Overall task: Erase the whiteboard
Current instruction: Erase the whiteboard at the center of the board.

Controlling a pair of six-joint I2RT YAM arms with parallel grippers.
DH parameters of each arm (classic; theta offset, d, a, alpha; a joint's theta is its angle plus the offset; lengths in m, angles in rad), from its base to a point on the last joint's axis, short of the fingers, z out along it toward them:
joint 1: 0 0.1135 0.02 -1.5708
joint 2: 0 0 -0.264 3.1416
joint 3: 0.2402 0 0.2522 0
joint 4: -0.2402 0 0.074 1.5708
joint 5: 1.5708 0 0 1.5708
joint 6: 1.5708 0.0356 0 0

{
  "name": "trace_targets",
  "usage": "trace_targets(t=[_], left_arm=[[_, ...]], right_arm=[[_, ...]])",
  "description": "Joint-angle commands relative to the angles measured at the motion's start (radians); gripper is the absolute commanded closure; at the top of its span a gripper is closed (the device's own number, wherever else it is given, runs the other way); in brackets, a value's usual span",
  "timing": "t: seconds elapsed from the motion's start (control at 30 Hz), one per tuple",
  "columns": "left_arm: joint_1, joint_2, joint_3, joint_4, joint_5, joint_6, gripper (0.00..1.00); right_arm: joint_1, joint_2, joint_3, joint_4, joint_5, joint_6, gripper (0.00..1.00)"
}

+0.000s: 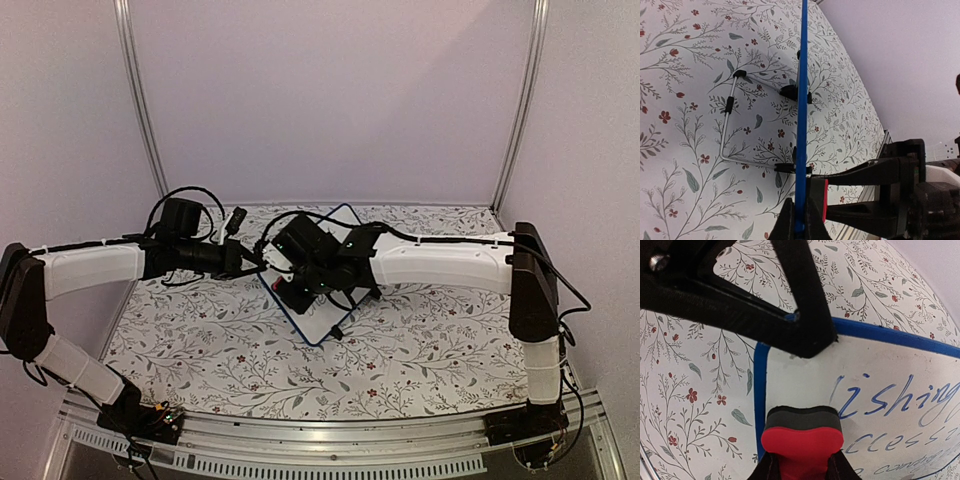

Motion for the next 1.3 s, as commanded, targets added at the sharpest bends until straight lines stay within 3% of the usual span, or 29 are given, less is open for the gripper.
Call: trace_targets(t=[0.0, 0.6, 1.27], left_arm=[[-0.009, 0.007, -0.005, 0.021, 0.022, -0.017, 1.00], [-0.011, 0.004, -0.004, 0.025, 0.028, -0.015, 1.00], [-0.012, -0.001, -0.004, 0.028, 0.029, -0.017, 1.00]], right_arm=[[0.001, -0.003, -0.031, -0.041, 0.011, 0.010, 0.84], [-0.040, 0.070, 0.176, -0.067, -0.005, 0.008, 0.84], [-0.055, -0.016, -0.046, -0.059, -0.038, 0.047, 0.85]])
